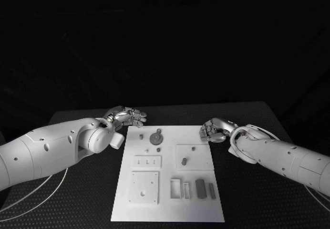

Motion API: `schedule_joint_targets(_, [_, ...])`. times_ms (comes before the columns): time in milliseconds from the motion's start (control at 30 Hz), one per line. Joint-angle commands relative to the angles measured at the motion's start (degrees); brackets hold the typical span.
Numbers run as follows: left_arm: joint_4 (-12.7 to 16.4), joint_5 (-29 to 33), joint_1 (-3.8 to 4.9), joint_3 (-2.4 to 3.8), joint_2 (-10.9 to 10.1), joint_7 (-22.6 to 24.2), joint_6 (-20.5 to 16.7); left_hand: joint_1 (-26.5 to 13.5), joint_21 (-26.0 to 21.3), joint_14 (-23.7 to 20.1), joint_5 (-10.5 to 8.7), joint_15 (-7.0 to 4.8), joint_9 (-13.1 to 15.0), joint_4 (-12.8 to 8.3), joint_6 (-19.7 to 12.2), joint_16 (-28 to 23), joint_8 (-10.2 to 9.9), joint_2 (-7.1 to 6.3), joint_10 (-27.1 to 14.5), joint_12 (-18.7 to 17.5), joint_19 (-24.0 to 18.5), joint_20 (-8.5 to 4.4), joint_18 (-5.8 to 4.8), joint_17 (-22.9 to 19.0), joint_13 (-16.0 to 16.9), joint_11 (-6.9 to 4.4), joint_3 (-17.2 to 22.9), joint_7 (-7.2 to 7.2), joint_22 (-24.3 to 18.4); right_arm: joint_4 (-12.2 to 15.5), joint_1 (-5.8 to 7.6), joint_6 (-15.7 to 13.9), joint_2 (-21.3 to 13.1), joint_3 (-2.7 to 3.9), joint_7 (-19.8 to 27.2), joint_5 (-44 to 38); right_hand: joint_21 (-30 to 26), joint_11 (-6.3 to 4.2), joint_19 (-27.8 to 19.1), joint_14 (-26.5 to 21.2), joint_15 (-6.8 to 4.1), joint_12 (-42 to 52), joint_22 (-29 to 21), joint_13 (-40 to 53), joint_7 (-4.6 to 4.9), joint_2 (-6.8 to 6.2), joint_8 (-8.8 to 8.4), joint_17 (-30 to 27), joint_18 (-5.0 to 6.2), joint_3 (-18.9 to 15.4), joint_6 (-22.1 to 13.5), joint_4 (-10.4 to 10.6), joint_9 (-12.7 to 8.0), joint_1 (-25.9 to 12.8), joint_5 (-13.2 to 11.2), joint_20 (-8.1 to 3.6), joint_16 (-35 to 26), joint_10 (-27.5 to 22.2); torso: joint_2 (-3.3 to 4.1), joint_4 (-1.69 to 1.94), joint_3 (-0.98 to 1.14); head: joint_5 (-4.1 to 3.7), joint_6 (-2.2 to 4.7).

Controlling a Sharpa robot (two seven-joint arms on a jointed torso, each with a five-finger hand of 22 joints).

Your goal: Assemble the parts on the task board

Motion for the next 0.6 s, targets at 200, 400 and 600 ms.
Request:
schedule_joint_targets(200, [0.25,-0.51,0.03,0.04,0.09,0.26,1.40,-0.15,0.19,-0.03,-0.29,0.11,0.07,-0.04,0.08,-0.36,-0.29,-0.16,0.00,-0.19,-0.43,0.03,0.12,0.06,0.09,0.09,-0.17,-0.01,0.67,1.29,-0.07,-1.91,-0.05,-0.02,-1.37,-0.75,0.86,-1.50,1.47,1.16,-1.57,0.33,0.17,0.12,-0.36,0.93,2.34,0.00,2.60,3.60,4.78,0.44,2.03,1.23,-1.31,-0.53,0.51,1.75,-0.01,-0.05,0.04,0.05,-0.09])
schedule_joint_targets(400, [0.36,-2.08,0.04,0.05,0.13,0.32,1.56,-0.44,0.21,-0.05,-0.26,0.14,0.34,0.22,1.19,-0.44,0.25,0.19,1.17,0.28,-0.54,0.06,0.10,0.10,0.46,-0.46,-0.18,-0.53,0.69,2.01,-0.06,-4.88,-0.38,-0.01,-2.82,-0.66,1.11,-1.83,2.03,1.83,-1.88,0.31,0.13,0.32,-0.69,0.76,2.81,-0.06,2.60,4.40,5.41,0.18,2.80,0.73,-1.20,-0.90,0.57,2.58,-0.01,0.06,0.02,-0.17,-0.03])
schedule_joint_targets(600, [0.81,-3.91,0.05,0.07,0.06,-0.48,1.83,-1.01,0.33,0.04,-0.29,0.10,0.71,0.52,3.81,-0.44,1.31,0.55,3.82,1.41,-0.61,0.03,0.10,0.20,1.23,-1.69,-0.32,-1.76,0.75,4.35,0.55,-6.15,-1.08,0.05,-4.35,-1.59,1.30,-2.12,2.58,2.38,-2.19,0.32,0.03,0.58,-0.97,0.46,3.11,-0.10,2.60,5.27,5.84,-0.13,3.49,0.26,-0.46,-1.28,0.57,3.29,-0.01,-0.18,0.02,-0.17,0.16])
